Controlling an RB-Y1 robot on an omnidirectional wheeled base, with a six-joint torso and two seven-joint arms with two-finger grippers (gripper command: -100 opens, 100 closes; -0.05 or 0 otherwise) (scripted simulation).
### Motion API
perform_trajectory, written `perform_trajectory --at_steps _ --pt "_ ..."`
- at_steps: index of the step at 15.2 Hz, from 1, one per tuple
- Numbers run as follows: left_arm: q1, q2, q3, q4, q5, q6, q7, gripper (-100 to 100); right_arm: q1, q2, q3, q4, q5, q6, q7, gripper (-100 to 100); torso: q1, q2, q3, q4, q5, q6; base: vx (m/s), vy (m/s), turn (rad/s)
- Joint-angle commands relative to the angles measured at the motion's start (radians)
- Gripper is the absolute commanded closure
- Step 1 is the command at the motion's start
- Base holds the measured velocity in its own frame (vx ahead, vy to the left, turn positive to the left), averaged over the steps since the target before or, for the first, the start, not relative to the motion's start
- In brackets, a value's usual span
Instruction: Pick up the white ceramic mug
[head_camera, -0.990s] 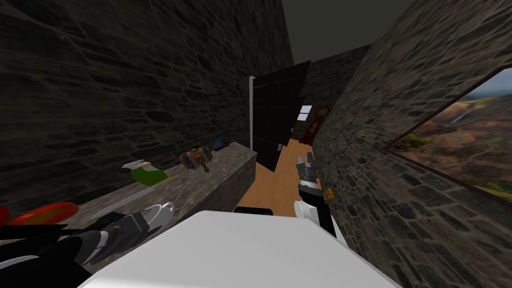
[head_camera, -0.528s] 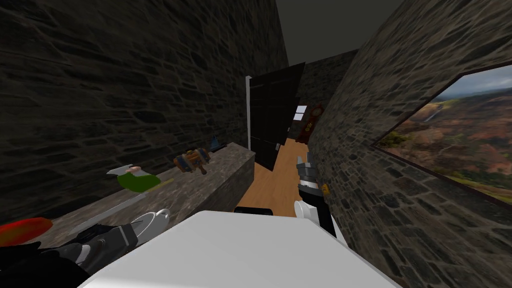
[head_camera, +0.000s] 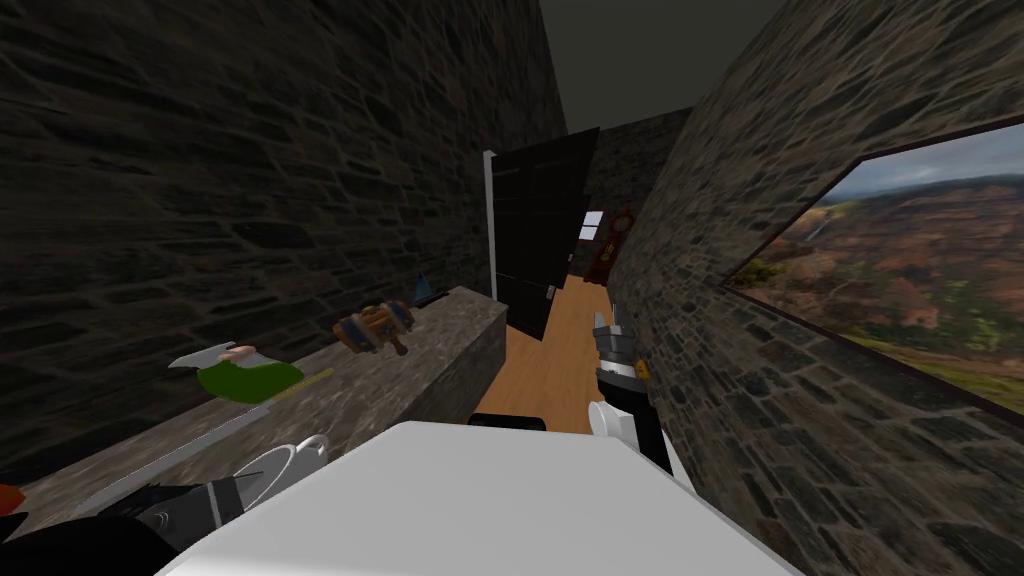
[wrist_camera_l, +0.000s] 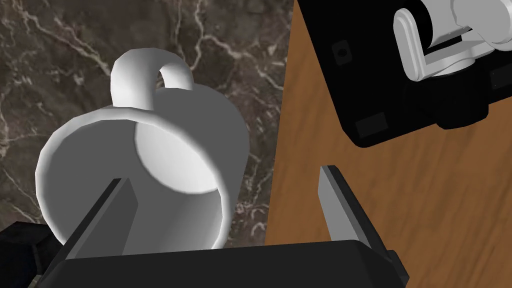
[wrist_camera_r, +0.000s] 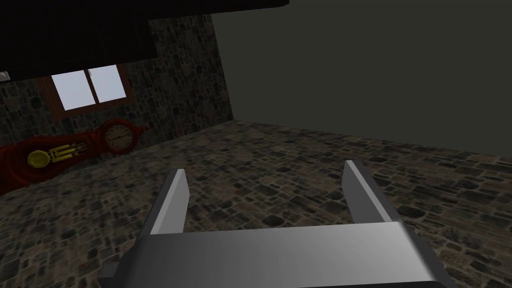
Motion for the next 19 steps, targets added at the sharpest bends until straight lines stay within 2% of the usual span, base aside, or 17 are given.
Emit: perform_trajectory --at_steps 1,4,5,6,8,9,10,11,15,18,19 --pt "0.012 -0.003 0.017 -0.001 0.024 0.05 0.011 -100 0.0 0.0 0.0 0.0 0.0 0.0 0.0 0 0.0 0.0 0.0 0.0 0.0 0.0 0.007 0.041 -0.115" --pt "0.019 -0.003 0.029 0.001 0.039 0.079 0.017 -100 0.0 0.0 0.0 0.0 0.0 0.0 0.0 0 0.0 0.0 0.0 0.0 0.0 0.0 0.007 0.032 -0.089" --pt "0.013 0.0 0.021 -0.001 0.029 0.063 0.019 -100 0.0 0.0 0.0 0.0 0.0 0.0 0.0 0 0.0 0.0 0.0 0.0 0.0 0.0 0.004 0.018 -0.027" --pt "0.001 -0.003 0.002 0.03 0.009 0.048 0.004 -100 0.0 0.0 0.0 0.0 0.0 0.0 0.0 0 -0.001 0.0 0.0 0.0 0.0 0.0 0.0 -0.006 -0.036" --pt "-0.012 -0.005 -0.019 0.061 -0.013 0.028 -0.012 -100 0.0 0.0 0.0 0.0 0.0 0.0 0.0 0 -0.004 0.0 0.0 0.0 0.0 0.0 -0.006 -0.037 -0.057" --pt "-0.015 -0.005 -0.025 0.069 -0.019 0.024 -0.016 -100 0.0 0.0 0.0 0.0 0.0 0.0 0.0 0 -0.005 0.0 0.0 0.0 -0.001 0.0 -0.007 -0.047 -0.03" --pt "-0.008 -0.007 -0.016 0.054 -0.01 0.033 -0.009 -100 0.0 0.0 0.0 0.0 0.0 0.0 0.0 0 -0.006 0.001 0.0 0.0 -0.001 0.0 -0.004 -0.027 -0.006" --pt "-0.01 -0.007 -0.018 0.058 -0.012 0.029 -0.012 100 0.0 0.0 0.0 0.0 0.0 0.0 0.0 0 -0.005 0.001 0.0 0.0 -0.001 0.0 -0.001 -0.009 0.002" --pt "-0.01 -0.007 -0.018 0.058 -0.011 0.029 -0.011 100 0.0 0.0 0.0 0.0 0.0 0.0 0.0 0 -0.004 0.0 0.0 0.0 -0.001 0.0 0.0 0.0 0.0" --pt "0.014 0.0 0.023 0.0 0.031 0.068 0.019 100 0.0 0.0 0.0 0.0 0.0 0.0 0.0 0 -0.002 0.001 0.0 0.0 -0.002 0.0 0.003 0.033 0.054" --pt "0.009 -0.004 0.011 0.017 0.02 0.054 0.008 100 0.0 0.0 0.0 0.0 0.0 0.0 0.0 0 -0.002 0.001 0.0 0.0 -0.002 0.0 0.003 0.031 0.018"
